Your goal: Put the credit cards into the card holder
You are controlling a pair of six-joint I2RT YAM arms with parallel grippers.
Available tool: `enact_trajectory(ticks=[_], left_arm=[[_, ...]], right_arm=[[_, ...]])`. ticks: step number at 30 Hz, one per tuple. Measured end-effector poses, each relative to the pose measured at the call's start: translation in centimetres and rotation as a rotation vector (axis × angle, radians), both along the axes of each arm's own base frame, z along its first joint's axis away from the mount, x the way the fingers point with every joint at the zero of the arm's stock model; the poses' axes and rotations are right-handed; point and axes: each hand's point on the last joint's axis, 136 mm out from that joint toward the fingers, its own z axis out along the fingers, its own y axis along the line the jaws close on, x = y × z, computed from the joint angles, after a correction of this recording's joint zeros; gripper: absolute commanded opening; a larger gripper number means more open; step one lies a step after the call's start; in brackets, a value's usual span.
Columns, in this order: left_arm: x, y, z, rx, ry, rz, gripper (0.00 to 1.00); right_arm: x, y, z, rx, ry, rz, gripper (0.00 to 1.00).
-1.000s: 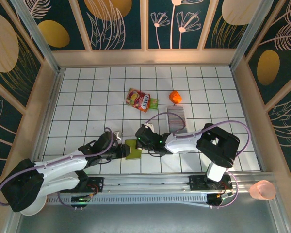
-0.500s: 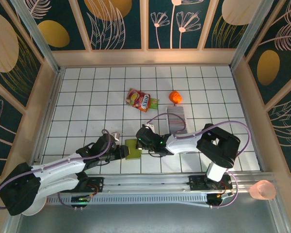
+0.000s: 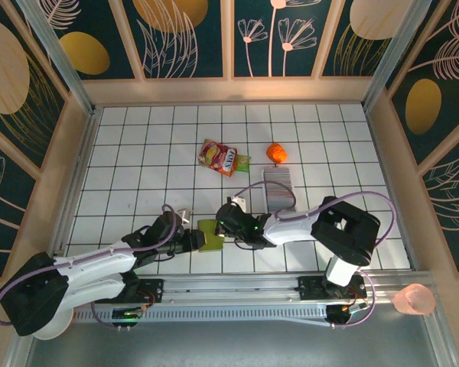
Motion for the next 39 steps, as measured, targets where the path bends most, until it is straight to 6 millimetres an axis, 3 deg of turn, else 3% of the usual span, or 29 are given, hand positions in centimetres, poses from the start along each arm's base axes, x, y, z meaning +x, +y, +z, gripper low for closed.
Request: enact_trajectory(ticks=[5, 14, 22, 27, 39], left_arm=[[0.2, -0.2, -0.4, 0.010, 0.010, 0.000, 0.39], [0.5, -0.5, 0.1, -0.008, 0.009, 0.014, 0.29], [1.2, -1.3, 2.7, -0.113, -0.051, 0.038, 0.13], [1.3, -1.6, 3.0, -0.133, -0.057, 0.036, 0.00], [1.5, -1.9, 3.5, -0.147, -0.078, 0.030, 0.00]], right_arm=[[-0.1, 0.0, 0.0, 0.007, 0.005, -0.008, 0.00], [-0.1, -0.3, -0.1, 0.006, 0.004, -0.027, 0.00], [-0.2, -0.6, -0.2, -0.004, -0.003, -0.057, 0.00], [-0.2, -0.7, -0.1, -0.002, -0.002, -0.075, 0.00], [-0.3, -1.3, 0.6, -0.022, -0.021, -0.078, 0.00]])
